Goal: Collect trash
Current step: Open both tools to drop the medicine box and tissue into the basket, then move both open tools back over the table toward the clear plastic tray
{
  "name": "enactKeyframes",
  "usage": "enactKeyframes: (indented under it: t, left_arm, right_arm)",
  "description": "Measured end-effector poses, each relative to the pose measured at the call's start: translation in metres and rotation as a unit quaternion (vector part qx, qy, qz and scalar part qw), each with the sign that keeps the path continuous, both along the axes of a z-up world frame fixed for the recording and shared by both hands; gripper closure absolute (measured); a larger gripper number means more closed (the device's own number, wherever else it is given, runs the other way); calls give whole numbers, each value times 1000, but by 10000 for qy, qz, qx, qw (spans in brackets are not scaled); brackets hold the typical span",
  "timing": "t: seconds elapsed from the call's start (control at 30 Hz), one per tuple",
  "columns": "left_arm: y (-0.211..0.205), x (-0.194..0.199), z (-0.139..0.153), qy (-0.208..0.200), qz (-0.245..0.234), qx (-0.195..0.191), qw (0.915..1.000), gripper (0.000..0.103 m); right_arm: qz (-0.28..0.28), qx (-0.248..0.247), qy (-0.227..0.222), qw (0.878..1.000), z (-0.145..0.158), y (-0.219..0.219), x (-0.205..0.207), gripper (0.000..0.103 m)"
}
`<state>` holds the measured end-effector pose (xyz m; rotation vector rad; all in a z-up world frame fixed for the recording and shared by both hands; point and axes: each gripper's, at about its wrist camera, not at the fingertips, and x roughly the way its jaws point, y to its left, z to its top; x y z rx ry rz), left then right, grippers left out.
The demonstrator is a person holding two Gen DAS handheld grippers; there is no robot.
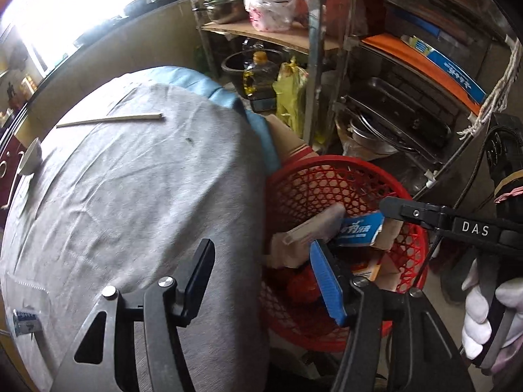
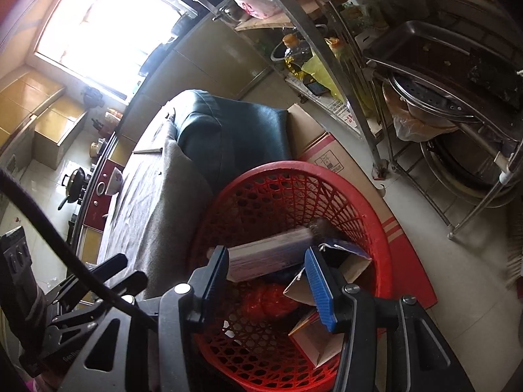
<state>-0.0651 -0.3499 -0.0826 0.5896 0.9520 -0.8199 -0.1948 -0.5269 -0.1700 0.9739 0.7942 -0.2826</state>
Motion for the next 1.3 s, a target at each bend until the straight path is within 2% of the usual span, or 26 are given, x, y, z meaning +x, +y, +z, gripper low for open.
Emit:
enactKeyframes:
  t: [0.2,0.43,0.77,1.13,1.3]
  left_arm:
    - [32,12,2,-64,287,4,9996,41]
    - [72,27,16,-435,776,-16,9960,41]
    - [133,33,39,-692,1271,-316,9890,41]
    - [202,36,59,-825,1853,-693,9768,41]
    - [250,48,57,-810,2384,-743,9649,39]
  right_arm:
    - [128,-101,69,9998,7,13,9,51]
    - [482,-288,80,9984,22,45,32,51]
    - [1094,-735,27,9913,57,105,61,51]
    - [1727,-1227,-134,9772,99,170,87,51]
    - [2106,-1361,-234,9678,110,203,111,51]
